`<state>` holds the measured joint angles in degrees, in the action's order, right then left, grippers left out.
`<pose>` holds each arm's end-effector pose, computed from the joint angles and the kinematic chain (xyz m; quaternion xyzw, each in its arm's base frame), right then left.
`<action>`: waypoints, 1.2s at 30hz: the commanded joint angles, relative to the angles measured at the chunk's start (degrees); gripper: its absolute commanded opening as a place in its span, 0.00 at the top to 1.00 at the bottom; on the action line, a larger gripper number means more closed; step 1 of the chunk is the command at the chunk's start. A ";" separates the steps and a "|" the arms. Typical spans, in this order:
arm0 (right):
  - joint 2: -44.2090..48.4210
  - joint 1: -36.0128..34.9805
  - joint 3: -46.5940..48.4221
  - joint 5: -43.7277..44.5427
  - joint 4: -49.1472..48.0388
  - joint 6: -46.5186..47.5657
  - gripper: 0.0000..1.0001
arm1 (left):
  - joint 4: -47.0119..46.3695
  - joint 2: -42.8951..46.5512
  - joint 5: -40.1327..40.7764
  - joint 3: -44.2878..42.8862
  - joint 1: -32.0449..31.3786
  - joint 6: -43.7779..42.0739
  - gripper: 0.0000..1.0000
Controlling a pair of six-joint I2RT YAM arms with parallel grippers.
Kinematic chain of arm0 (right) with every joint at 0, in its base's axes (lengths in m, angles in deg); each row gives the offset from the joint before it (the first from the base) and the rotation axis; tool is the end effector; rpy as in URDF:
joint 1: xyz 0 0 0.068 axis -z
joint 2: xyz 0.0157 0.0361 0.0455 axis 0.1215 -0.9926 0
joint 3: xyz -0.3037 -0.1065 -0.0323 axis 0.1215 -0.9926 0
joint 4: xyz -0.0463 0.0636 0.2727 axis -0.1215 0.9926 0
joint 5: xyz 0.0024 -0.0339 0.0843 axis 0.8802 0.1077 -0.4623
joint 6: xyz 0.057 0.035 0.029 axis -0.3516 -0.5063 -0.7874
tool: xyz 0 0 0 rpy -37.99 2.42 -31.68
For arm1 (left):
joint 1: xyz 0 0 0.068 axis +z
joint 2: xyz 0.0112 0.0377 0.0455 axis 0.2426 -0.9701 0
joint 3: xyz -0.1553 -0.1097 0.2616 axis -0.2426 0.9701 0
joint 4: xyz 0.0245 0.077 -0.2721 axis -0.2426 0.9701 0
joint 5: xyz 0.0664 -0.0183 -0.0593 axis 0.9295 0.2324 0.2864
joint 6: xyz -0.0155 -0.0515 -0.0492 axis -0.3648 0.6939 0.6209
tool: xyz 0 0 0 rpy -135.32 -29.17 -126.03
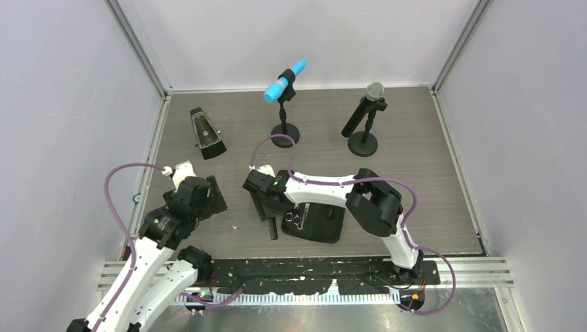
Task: Sort the hair-cutting tools
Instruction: Move the comb to the center of the board.
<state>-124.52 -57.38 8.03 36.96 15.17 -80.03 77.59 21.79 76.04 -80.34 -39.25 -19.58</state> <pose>0.2170 0.4284 0.1784 -0.2307 0.9527 0.0846 0.1788 0.1019 -0.0182 0.2927 -0.1993 0.8929 -0.0052 0.4037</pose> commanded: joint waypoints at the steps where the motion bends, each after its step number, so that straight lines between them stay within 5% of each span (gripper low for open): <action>1: -3.33 -0.99 5.23 0.65 3.18 0.79 0.38 | -3.11 -2.88 -5.01 1.41 0.25 -0.46 0.00; 7: -8.21 -1.46 7.34 2.73 9.15 2.26 0.43 | -5.29 -3.93 -7.89 4.13 0.25 1.44 0.00; 13: -9.01 -1.47 2.66 0.63 9.19 5.88 0.61 | -6.72 -4.04 -11.16 5.81 0.25 2.63 0.00; 26: 7.78 -1.47 -14.78 1.34 0.78 13.66 0.94 | -15.32 -5.97 -20.36 12.00 0.33 10.03 0.00; 36: 14.81 -1.46 -14.79 -2.99 -2.55 15.55 0.95 | -17.15 -7.36 -20.98 12.66 0.34 10.86 0.00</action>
<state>-114.09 -58.56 -6.74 35.80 12.35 -66.06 63.52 14.47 55.87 -67.88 -39.14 -9.66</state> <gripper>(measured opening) 0.284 0.994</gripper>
